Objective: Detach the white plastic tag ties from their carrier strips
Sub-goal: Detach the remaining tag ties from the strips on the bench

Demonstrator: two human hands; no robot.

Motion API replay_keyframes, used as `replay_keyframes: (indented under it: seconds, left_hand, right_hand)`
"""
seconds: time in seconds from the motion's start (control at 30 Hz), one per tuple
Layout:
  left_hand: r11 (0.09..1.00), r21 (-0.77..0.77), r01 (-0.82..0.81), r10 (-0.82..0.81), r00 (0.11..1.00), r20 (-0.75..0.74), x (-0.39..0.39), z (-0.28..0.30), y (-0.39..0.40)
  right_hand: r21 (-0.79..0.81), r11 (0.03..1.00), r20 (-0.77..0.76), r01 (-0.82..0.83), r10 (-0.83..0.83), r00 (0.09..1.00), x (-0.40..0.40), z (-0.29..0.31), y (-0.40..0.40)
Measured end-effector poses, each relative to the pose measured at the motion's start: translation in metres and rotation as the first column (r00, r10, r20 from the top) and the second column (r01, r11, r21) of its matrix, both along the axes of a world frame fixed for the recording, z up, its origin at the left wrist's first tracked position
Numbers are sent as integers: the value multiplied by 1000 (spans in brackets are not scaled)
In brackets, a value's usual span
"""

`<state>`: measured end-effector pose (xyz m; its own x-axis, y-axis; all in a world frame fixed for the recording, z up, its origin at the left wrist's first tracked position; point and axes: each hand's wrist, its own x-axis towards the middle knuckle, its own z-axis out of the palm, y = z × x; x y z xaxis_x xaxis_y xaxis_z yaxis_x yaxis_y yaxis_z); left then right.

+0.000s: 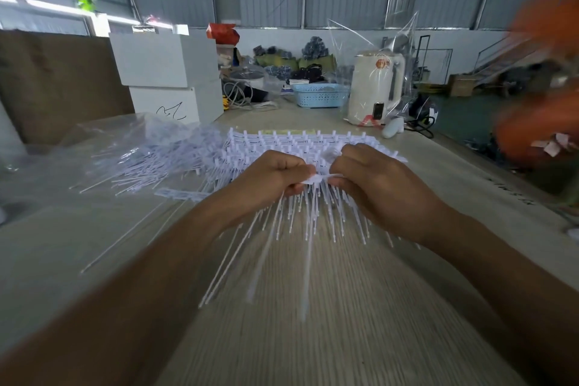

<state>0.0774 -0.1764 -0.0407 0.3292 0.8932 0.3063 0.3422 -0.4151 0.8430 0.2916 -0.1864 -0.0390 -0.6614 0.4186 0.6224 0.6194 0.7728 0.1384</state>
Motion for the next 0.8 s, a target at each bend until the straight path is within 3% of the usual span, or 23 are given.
replay_keyframes:
  seconds: [0.1, 0.2, 0.37, 0.5, 0.63, 0.7, 0.8]
  left_hand:
    - [1000, 27, -3, 4, 1000, -16, -1, 1, 0]
    - [997, 80, -2, 7, 998, -65, -1, 2, 0]
    - [975, 222, 25, 30, 970, -241, 1, 2, 0]
    - [966, 256, 33, 35, 966, -255, 1, 2, -1]
    - [954, 294, -54, 113, 975, -189, 1, 0, -2]
    - [954, 296, -53, 119, 971, -209, 2, -1, -2]
    - [946, 320, -51, 134, 961, -240, 4, -3, -3]
  right_hand:
    - [-195, 980, -135, -28, 2, 991, -2, -2, 2]
    - [-444, 887, -307, -128, -17, 951, 0, -5, 6]
    - [-376, 926, -269, 23, -133, 954, 7, -9, 20]
    - [-448, 882, -448, 149, -365, 816, 47, 0, 35]
    - [-676, 724, -602, -134, -439, 667, 54, 4, 31]
    - [-686, 675, -632, -271, -369, 681, 43, 4, 24]
    - [-668, 664, -619, -335, -247, 745, 29, 5, 14]
